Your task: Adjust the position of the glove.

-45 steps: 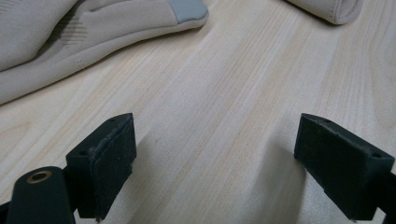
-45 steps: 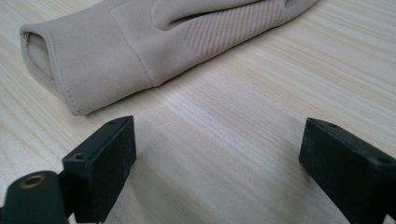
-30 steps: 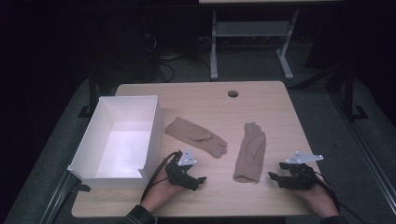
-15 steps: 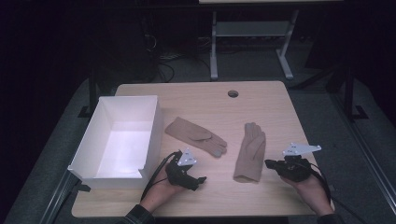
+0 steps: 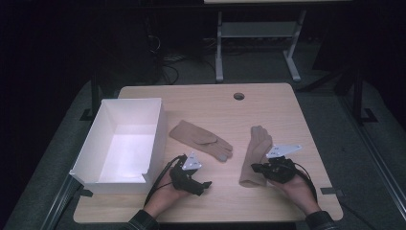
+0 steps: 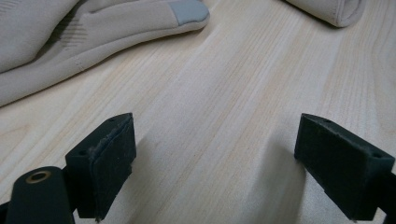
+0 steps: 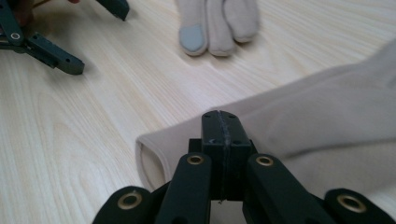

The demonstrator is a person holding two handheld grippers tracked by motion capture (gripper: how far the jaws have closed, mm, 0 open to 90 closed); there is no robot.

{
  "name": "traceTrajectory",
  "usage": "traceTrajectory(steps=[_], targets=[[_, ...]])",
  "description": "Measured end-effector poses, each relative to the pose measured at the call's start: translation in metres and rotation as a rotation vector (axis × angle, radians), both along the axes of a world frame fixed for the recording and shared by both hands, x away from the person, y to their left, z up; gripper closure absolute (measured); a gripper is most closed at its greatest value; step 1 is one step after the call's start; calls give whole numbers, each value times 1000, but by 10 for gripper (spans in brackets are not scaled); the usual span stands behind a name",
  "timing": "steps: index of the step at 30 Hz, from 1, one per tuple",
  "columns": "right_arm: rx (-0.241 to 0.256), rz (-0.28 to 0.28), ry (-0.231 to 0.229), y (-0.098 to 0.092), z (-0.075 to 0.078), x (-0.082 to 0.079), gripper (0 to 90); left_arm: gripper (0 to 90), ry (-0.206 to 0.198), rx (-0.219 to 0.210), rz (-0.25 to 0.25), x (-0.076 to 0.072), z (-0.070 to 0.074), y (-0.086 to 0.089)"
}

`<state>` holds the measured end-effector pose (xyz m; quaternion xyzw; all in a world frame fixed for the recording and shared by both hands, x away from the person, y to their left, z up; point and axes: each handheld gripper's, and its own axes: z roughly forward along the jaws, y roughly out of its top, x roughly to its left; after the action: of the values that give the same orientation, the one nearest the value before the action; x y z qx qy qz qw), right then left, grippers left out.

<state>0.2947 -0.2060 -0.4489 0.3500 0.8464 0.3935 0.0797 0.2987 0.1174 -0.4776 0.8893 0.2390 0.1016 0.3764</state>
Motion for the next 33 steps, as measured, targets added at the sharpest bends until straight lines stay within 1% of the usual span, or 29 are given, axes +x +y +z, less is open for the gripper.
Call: traceTrajectory(steps=[3,5,6,10,12,13,14,16,18,21,23,25,26,29,32,33], targets=[[-9,20,5,9,-3,3,900,121,0,0,0,0,0,0],[-12,21,13,12,-4,4,900,121,0,0,0,0,0,0],[-19,34,16,17,-7,6,900,121,1,-2,1,0,0,0],[-30,47,37,21,-12,5,900,121,0,1,-1,0,0,0],[-47,53,52,23,-16,6,900,121,-1,6,-4,0,0,0],[-55,61,47,23,-19,6,900,121,-2,7,-5,0,0,0],[-34,52,56,23,-19,6,900,121,-2,7,-5,0,0,0],[-32,63,51,21,-20,7,900,121,-1,7,-4,0,0,0],[-30,58,52,21,-20,6,900,121,-3,7,-4,0,0,0],[-39,65,43,21,-20,6,900,122,-3,7,-5,0,0,0],[-40,63,47,20,-19,5,900,122,-6,10,-6,0,0,1],[-47,68,42,19,-19,5,900,122,-6,9,-6,0,0,0],[-57,65,51,17,-18,3,900,122,-7,9,-5,0,0,0],[-68,66,49,12,-17,2,900,122,-6,10,-5,0,0,1],[-76,61,58,6,-16,0,900,122,-1,6,-2,0,0,0],[-75,64,49,3,-17,0,900,123,0,5,-1,0,0,0]])
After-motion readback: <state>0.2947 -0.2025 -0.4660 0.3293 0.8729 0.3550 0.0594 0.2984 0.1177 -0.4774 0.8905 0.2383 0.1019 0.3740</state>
